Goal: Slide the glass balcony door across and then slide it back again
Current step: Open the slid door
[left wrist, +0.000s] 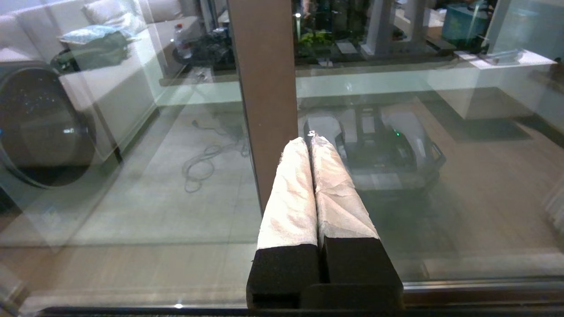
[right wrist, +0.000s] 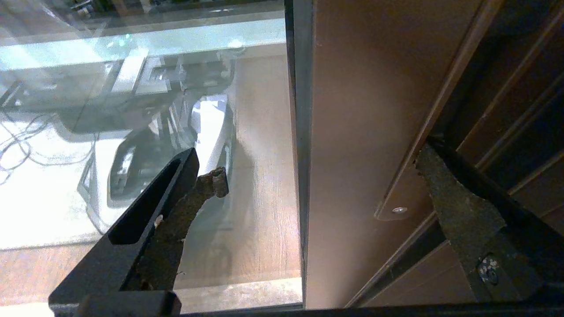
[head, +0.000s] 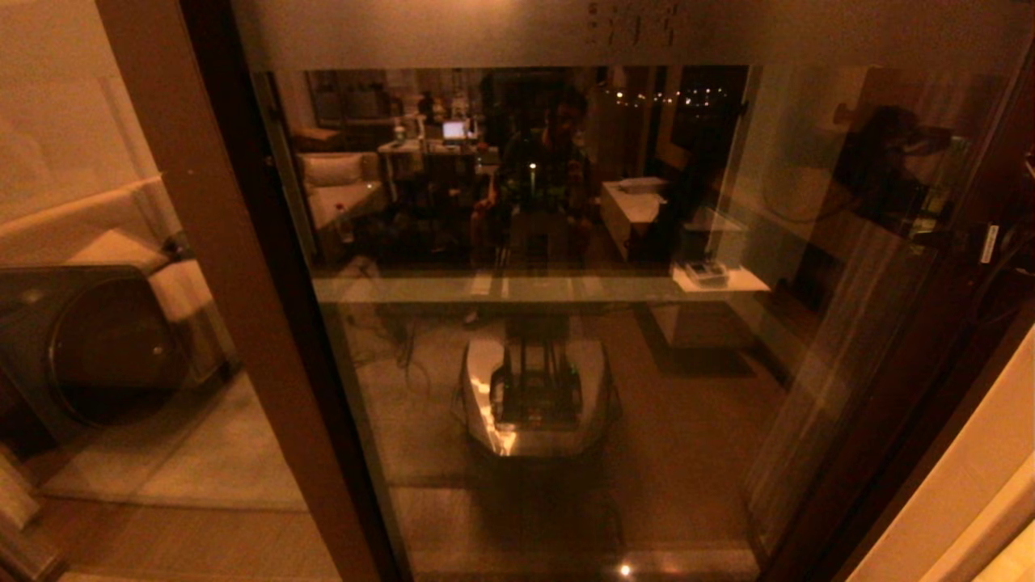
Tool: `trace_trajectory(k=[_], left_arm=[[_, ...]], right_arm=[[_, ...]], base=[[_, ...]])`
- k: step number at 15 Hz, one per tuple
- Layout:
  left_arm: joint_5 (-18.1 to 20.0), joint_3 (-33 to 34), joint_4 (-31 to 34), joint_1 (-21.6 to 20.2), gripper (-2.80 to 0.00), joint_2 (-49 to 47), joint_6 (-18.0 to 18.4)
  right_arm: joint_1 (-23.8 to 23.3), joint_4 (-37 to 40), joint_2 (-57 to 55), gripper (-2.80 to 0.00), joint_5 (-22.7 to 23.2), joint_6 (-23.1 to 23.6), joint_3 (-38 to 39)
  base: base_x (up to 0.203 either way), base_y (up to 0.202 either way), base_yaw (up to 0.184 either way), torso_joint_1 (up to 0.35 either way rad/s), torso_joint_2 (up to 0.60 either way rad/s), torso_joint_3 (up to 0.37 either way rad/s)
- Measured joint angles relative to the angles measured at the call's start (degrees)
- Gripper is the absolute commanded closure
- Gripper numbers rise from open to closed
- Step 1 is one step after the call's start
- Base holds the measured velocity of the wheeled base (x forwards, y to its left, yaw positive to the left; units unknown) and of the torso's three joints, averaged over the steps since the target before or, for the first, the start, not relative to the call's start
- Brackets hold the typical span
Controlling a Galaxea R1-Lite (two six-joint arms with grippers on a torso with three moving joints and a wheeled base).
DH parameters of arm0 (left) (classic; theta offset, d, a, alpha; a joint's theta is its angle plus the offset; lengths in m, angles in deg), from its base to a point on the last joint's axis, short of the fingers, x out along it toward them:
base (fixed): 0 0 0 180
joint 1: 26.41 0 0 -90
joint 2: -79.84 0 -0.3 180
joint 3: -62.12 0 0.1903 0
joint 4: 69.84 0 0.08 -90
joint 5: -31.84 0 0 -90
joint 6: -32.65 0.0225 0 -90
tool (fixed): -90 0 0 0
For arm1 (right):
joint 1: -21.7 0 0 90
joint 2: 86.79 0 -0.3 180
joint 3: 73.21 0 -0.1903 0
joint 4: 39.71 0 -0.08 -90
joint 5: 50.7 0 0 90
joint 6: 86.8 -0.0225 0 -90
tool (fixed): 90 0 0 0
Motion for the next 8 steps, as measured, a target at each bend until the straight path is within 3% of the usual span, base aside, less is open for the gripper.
trace_trajectory(k=[8], left_arm=[[0.0,0.0,0.0,0.0,0.00,0.0,0.0]], right_arm=[[2.3,-2.7,1.6,-2.80,-0.1,0.0,3.4]], base=[[0.000,0.000,0.000,0.000,0.00,0.000]])
